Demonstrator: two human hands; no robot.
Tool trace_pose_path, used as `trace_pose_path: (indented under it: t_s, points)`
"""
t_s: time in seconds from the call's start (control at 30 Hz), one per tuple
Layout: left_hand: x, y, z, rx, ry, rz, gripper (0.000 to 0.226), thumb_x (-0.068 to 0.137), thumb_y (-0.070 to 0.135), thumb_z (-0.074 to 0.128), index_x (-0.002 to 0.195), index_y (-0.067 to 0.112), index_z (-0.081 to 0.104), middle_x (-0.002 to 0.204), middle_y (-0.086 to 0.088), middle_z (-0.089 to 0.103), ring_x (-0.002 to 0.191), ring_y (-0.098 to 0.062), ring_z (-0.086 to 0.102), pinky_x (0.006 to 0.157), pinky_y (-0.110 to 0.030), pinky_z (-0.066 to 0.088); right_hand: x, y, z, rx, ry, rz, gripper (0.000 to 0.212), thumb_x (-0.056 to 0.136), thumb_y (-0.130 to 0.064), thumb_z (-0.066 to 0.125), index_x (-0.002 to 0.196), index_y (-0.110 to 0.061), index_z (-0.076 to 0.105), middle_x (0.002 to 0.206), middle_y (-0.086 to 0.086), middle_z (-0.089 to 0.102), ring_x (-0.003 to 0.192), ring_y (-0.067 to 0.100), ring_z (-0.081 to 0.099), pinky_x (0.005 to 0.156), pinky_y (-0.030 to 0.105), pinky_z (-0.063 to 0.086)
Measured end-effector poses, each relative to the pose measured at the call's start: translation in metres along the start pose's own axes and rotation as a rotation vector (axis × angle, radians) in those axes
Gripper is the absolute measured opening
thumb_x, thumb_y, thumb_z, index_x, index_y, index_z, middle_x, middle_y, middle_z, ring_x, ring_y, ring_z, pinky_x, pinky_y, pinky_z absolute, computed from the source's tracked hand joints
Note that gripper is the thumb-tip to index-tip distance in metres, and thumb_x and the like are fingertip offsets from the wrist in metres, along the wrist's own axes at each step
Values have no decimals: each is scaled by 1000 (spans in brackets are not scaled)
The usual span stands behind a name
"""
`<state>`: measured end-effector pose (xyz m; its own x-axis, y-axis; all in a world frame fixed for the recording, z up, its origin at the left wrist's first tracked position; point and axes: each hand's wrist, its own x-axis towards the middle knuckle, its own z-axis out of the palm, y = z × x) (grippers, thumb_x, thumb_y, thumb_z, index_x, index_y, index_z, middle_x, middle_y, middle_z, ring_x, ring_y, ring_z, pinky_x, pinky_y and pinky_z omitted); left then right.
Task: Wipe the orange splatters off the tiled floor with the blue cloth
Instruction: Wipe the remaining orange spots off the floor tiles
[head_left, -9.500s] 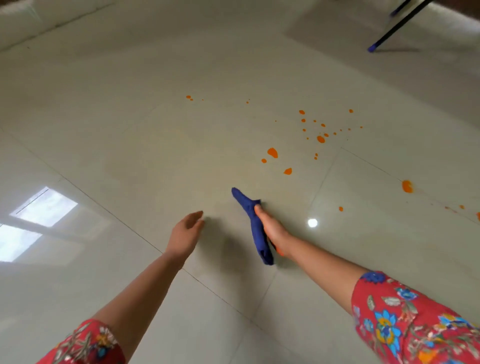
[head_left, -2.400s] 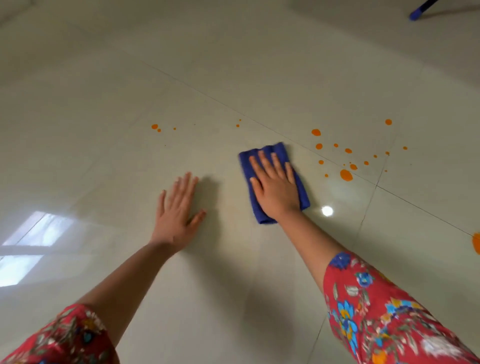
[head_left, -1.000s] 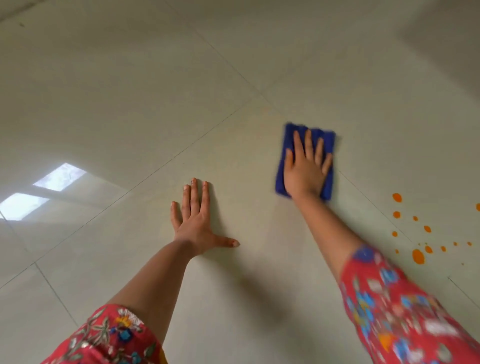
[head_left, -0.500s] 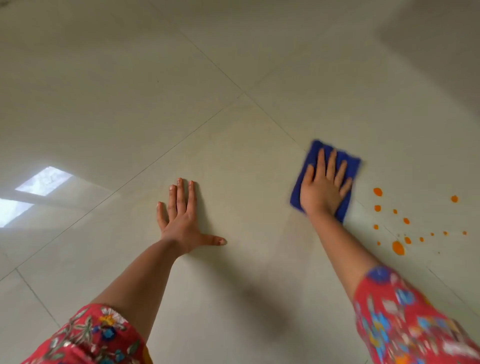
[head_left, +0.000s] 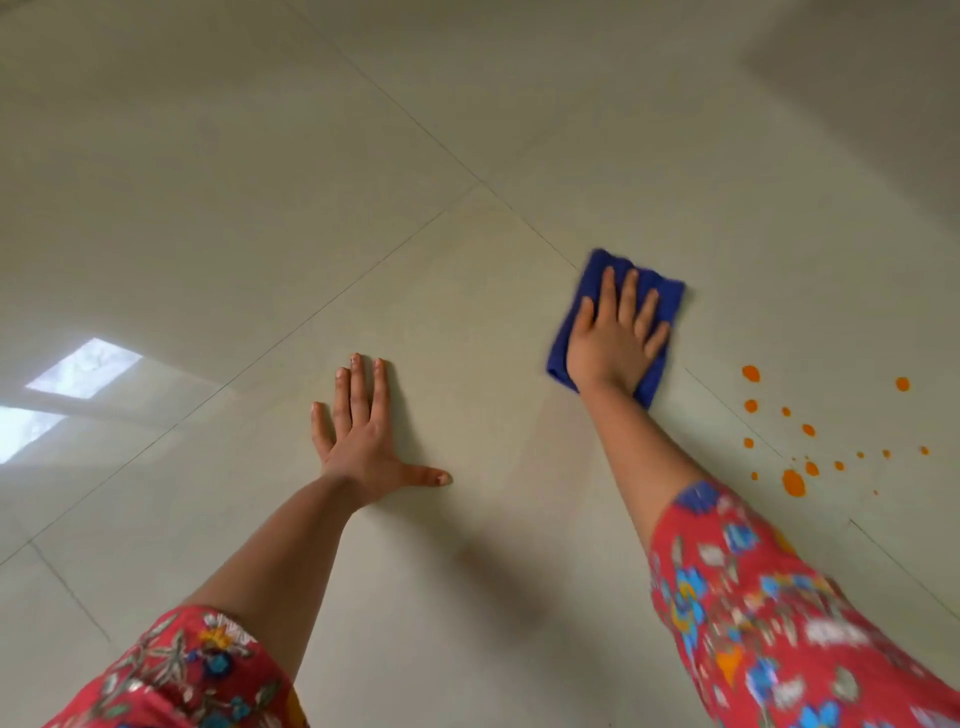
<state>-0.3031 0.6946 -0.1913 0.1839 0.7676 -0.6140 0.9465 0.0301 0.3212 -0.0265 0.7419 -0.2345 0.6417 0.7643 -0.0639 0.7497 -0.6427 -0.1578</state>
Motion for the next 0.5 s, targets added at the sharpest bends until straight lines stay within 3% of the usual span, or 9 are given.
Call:
trace_pose_path:
  t_s: [0.07, 0.17, 0.33, 0.43, 0.5]
  points:
    - [0, 1, 1, -4, 1, 1, 156, 38, 84, 68, 140, 28, -36, 144, 5, -47, 133, -14, -42, 110, -47, -20, -18, 12, 1, -37, -30, 37, 54, 102, -44, 20, 153, -34, 9, 162, -8, 4, 150, 24, 0, 118, 53, 0]
    - [0, 0, -1, -7, -6, 6, 155, 39, 83, 69, 140, 28, -36, 139, 7, -50, 132, -14, -44, 110, -47, -21, -1, -25, -2, -23, -57, -3, 54, 101, -43, 23, 153, -34, 12, 163, -7, 5, 149, 26, 2, 118, 54, 2]
    - [0, -4, 2, -1, 8, 21, 154, 43, 81, 70, 140, 26, -36, 144, 3, -48, 133, -15, -42, 111, -47, -21, -59, -117, 19, -79, -146, -631, 54, 100, -43, 25, 152, -31, 17, 161, -7, 14, 149, 24, 11, 118, 50, 8]
    - [0, -3, 2, 5, 26, 37, 154, 43, 82, 68, 142, 24, -33, 148, 1, -42, 136, -16, -39, 111, -48, -18, -114, -72, 16, -69, -169, -814, 53, 99, -44, 25, 151, -33, 25, 158, -10, 24, 147, 20, 21, 118, 46, 16]
    - [-1, -6, 6, -3, 57, 38, 155, 42, 82, 69, 143, 23, -32, 149, 1, -42, 136, -16, -38, 111, -48, -19, -120, -15, 8, -74, -158, -720, 52, 98, -45, 25, 149, -34, 29, 157, -9, 28, 145, 20, 26, 116, 48, 21]
